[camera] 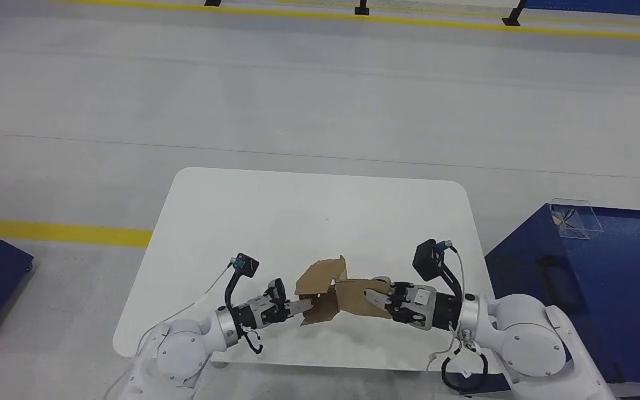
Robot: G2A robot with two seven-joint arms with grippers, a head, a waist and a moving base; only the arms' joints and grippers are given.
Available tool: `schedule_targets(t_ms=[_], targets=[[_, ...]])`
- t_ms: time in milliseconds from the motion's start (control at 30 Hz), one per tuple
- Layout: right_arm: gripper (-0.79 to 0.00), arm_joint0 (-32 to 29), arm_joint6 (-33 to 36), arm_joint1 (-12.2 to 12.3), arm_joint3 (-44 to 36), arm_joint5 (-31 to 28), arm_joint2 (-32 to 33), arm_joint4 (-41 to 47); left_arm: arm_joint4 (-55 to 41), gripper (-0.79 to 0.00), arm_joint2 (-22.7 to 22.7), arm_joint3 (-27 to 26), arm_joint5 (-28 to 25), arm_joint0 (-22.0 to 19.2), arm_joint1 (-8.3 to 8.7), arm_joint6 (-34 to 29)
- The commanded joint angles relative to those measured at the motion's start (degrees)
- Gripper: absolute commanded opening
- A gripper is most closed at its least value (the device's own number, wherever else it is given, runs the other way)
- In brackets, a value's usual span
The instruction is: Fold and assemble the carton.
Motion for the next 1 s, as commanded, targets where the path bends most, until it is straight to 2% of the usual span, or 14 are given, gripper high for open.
schedule_targets(t_ms=[0, 300, 367, 400, 433, 500, 567, 600, 633, 667, 967], targets=[[-0.785, -0.2, 0.0, 0.1, -0.2, -0.2, -0.2, -0.2, -0.3, 0.0, 0.7, 0.9, 1.4, -0.6, -0.07, 0.4], [-0.785, -0.4, -0.4, 0.2, -0.8, -0.4, -2.2, -1.2, -0.6, 0.0, 4.3, 4.1, 4.6, -3.1, -0.44, 0.8], [-0.785, -0.2, -0.7, 0.2, -0.7, -0.1, -2.8, -1.5, -0.4, -0.049, 5.0, 4.5, 5.1, -3.4, -0.51, 1.1], [-0.785, -0.1, -0.8, 0.2, -0.7, 0.0, -3.1, -1.6, -0.1, -0.089, 5.3, 4.6, 5.3, -3.6, -0.53, 1.4], [-0.785, 0.0, -0.9, 0.2, -0.8, 0.1, -3.4, -1.8, 0.1, -0.172, 5.5, 4.7, 5.4, -3.7, -0.54, 1.6], [-0.785, 0.1, -1.1, 0.2, -1.0, 0.2, -3.9, -2.2, 0.3, -0.409, 5.8, 5.0, 5.6, -3.8, -0.54, 2.0], [-0.785, 0.2, -1.1, 0.3, -1.0, 0.3, -4.3, -2.1, 0.6, -0.48, 6.0, 5.3, 6.0, -3.9, -0.51, 2.2], [-0.785, 0.3, -1.2, 0.3, -1.0, 0.4, -4.5, -2.1, 0.6, -0.56, 6.1, 5.4, 6.1, -4.0, -0.49, 2.2], [-0.785, 0.4, -1.2, 0.3, -0.9, 0.4, -4.8, -2.2, 0.4, -0.597, 6.1, 5.5, 6.1, -4.0, -0.47, 2.1], [-0.785, 0.5, -1.3, 0.3, -0.9, 0.5, -5.0, -2.1, 0.1, -0.785, 6.0, 5.6, 6.1, -4.1, -0.44, 2.1], [-0.785, 1.8, -1.5, 0.3, -0.3, 1.8, -6.6, -2.4, -1.8, -0.785, 4.7, 4.8, 5.1, -3.8, 0.16, 0.8]])
